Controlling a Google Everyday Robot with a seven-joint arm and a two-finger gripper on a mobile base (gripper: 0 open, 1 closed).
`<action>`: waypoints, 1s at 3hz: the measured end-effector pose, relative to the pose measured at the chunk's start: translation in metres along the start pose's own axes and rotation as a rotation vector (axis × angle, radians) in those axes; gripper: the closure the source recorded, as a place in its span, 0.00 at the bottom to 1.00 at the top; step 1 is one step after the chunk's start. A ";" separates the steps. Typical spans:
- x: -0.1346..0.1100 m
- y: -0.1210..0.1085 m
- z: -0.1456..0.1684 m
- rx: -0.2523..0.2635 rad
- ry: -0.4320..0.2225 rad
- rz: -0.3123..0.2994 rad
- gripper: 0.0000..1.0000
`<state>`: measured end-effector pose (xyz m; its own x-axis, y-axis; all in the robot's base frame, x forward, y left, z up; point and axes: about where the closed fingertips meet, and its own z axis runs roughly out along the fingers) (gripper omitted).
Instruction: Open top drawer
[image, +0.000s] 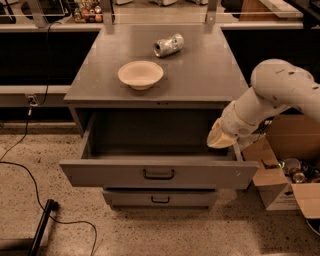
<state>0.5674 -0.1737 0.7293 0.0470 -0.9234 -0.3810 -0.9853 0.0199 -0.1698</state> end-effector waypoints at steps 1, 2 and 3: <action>0.003 -0.012 0.023 0.002 -0.015 0.020 1.00; 0.006 -0.016 0.047 -0.005 -0.034 0.047 1.00; 0.010 -0.015 0.072 -0.026 -0.051 0.074 1.00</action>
Offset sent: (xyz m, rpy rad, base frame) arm 0.0364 0.0166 -0.0666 0.0700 0.0343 -0.0639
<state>0.5941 -0.1553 0.6628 -0.0184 -0.8991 -0.4374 -0.9902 0.0770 -0.1165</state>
